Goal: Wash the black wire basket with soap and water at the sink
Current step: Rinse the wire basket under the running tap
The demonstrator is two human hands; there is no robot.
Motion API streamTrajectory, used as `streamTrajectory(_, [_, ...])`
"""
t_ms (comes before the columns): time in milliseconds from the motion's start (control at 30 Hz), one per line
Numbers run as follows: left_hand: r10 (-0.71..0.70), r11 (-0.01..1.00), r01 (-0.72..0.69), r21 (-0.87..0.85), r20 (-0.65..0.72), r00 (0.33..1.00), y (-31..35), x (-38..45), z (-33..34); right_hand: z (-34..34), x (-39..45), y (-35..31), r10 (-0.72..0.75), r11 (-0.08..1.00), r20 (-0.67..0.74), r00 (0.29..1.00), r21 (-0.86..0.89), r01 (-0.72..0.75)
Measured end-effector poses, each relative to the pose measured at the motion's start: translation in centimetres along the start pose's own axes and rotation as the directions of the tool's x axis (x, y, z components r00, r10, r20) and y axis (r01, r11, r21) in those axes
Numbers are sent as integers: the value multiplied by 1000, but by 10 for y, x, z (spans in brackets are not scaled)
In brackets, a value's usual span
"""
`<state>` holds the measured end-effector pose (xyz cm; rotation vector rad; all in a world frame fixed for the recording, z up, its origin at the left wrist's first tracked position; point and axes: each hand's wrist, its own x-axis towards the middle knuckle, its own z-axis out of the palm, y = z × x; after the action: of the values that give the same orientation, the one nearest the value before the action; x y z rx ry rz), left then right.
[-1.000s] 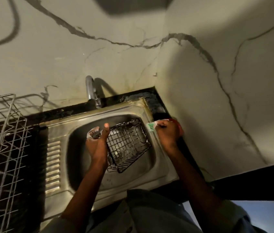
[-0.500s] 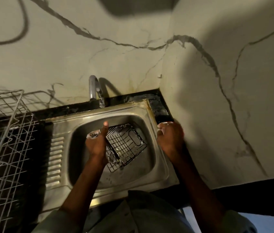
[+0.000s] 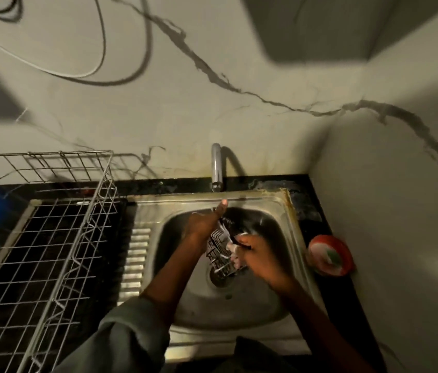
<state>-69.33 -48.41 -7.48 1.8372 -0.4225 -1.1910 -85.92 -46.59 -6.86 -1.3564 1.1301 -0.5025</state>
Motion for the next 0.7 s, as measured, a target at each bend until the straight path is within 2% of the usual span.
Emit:
streamTrajectory(67, [24, 987, -31, 156, 50, 998, 10, 14, -2, -3, 6, -9, 51, 993, -52, 997, 109, -46])
streamTrajectory(233, [126, 929, -104, 354, -39, 991, 35, 51, 2, -18, 16, -23, 208, 950, -113, 972, 261, -173])
streamTrajectory(500, [143, 912, -128, 390, -8, 990, 56, 99, 18, -27, 6, -38, 344, 892, -98, 934, 346, -292])
streamTrajectory(600, [96, 961, -83, 265, -39, 995, 51, 108, 19, -30, 7, -39, 354, 892, -132, 926, 343, -293])
streamTrajectory(667, [-64, 997, 65, -53, 11, 998, 41, 113, 18, -31, 10, -38, 356, 887, -155, 921, 367, -281])
streamTrajectory(700, [-154, 961, 169, -217, 86, 984, 34, 118, 16, -32, 11, -37, 351, 884, -164, 922, 382, -269])
